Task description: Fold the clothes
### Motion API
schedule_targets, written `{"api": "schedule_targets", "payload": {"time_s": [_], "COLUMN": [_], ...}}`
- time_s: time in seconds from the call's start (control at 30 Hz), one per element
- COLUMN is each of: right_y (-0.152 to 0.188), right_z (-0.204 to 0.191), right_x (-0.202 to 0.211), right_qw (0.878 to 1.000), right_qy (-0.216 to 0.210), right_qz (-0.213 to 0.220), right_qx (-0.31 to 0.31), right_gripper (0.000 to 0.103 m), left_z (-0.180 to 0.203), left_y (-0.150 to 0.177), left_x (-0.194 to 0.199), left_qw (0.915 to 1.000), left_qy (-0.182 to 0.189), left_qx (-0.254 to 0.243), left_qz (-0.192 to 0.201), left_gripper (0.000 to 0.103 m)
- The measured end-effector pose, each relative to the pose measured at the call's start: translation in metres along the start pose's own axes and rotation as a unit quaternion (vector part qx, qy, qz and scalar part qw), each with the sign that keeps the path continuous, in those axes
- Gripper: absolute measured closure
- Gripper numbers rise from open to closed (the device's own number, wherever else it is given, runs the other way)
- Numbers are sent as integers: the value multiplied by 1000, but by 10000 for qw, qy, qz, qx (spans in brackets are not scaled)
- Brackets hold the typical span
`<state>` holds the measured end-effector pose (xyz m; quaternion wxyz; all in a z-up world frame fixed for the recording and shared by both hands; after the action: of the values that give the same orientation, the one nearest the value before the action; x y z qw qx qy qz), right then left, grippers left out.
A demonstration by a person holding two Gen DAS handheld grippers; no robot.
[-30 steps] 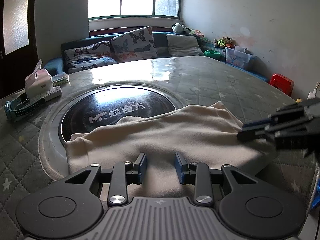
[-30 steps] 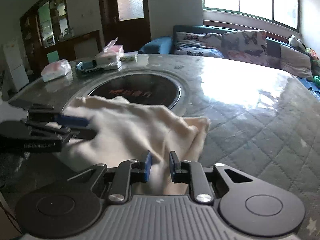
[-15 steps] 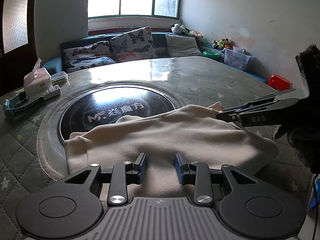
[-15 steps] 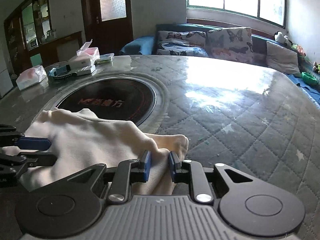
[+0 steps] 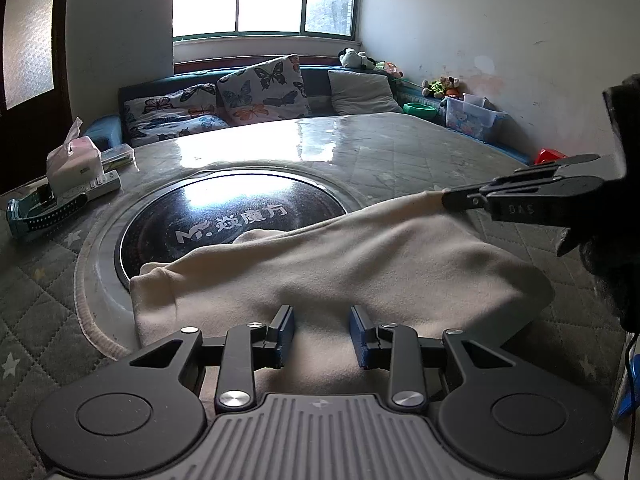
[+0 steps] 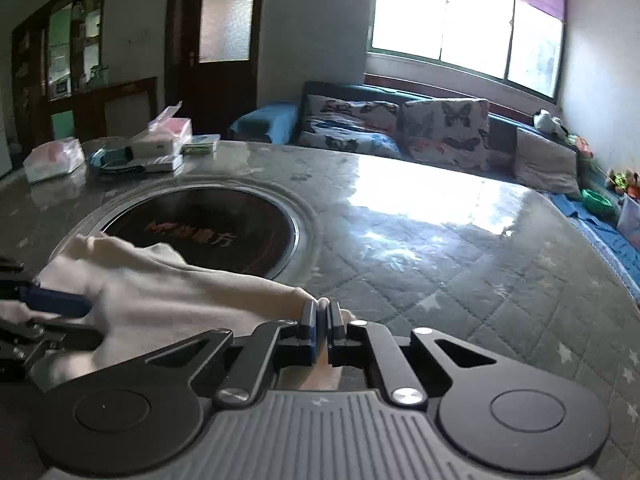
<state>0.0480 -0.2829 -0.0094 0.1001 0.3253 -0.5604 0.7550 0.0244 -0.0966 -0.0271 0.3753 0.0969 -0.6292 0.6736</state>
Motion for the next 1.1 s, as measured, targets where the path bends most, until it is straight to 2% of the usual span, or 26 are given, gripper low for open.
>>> {"api": "schedule_targets", "payload": {"time_s": [0.17,0.27,0.57,0.8,0.87,0.93,1.1], "right_y": [-9,-14,-29,-27,-30,-35,-38], "right_z": [-9,-14,-31,-37,-38,-41,-51], "right_x": [-5,-7,-15,-44,-39,-35,-45], "right_qw": [9999,9997,9988,9985,9985,9982,9971], "right_qy": [-125,-200,-424,-469,-481,-552,-669], "right_qz": [37,59,124,-184,-135,-53,-167], "right_qx": [65,104,221,208,232,218,316], "right_gripper": [97,91,91,91,91,91,90], "left_z": [0,-1,-1,-4,-6,-10,-27], "left_y": [0,0,-1,-2,-3,-6,-11], "left_x": [0,0,1,3,5,10,21], "left_qw": [10000,10000,10000,9999,9999,9998,9988], "left_qy": [8,13,24,53,54,13,-181], "left_qx": [13,21,67,109,146,209,420], "left_qz": [2,3,-14,-14,-10,49,177], "left_gripper": [69,69,69,69,69,69,69]}}
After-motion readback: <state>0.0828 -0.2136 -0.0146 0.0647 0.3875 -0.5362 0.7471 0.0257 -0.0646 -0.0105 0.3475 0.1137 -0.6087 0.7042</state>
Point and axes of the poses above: each gripper's, at about its wrist camera, not at the fingertips, and x roughly against the way its jaws point, z to its right, y to its underside, the point moved 7 cm from there along -x, roughly the way its jaws point, and after that the axes turned 10 degrees about x, right-handed, at the moved point
